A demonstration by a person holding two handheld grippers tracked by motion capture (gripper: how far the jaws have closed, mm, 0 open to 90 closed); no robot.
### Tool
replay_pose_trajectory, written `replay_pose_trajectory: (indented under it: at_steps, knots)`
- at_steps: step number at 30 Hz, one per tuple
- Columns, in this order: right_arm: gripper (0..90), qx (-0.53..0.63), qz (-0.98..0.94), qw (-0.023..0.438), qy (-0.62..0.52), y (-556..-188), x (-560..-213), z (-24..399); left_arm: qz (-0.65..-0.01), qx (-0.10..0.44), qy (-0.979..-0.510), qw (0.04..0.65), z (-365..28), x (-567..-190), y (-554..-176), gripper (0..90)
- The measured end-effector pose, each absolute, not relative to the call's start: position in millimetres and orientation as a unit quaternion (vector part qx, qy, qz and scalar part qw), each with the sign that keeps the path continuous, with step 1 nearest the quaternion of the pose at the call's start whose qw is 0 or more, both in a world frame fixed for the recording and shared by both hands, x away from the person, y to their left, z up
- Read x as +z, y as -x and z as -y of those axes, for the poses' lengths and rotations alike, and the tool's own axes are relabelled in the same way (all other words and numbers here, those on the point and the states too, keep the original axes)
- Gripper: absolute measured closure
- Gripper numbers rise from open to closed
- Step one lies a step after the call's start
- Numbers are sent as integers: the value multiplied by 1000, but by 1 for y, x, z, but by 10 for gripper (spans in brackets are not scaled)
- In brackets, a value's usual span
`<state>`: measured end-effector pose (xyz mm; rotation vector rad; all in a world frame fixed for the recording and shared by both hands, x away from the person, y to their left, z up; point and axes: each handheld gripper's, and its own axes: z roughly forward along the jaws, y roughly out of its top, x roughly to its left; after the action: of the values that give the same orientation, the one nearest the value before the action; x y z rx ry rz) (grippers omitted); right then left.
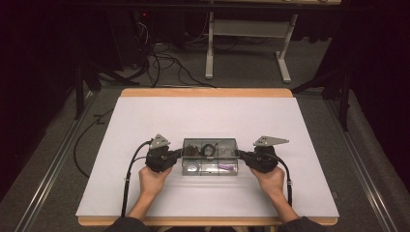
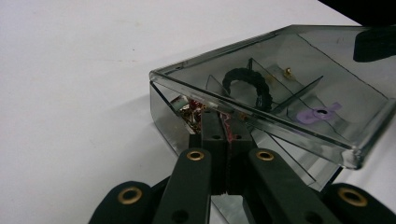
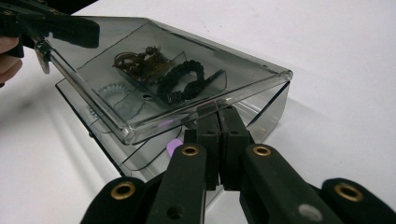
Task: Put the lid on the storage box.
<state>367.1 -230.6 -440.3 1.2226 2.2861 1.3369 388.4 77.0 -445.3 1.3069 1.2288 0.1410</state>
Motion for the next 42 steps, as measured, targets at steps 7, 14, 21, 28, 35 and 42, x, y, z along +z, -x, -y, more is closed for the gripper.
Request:
replay_pose_trajectory:
  at_steps: [7, 14, 21, 28, 35, 42]
  knots:
    - [897, 456, -780, 114, -413, -362, -442, 230, -533, 62, -566, 626, -78, -446, -382, 894]
    - [895, 454, -783, 118, -409, -358, -442, 230, -525, 70, -571, 628, -78, -446, -375, 892]
    - [895, 455, -784, 121, -404, -351, -443, 230, -526, 65, -566, 632, -81, -449, -369, 890]
    - [894, 455, -785, 124, -401, -346, -444, 230, -525, 65, -562, 636, -82, -450, -363, 886]
    - [894, 453, -787, 128, -400, -343, -446, 232, -527, 67, -558, 638, -86, -451, -360, 886]
    - [895, 454, -785, 128, -401, -339, -447, 233, -527, 69, -558, 637, -86, -452, -356, 882]
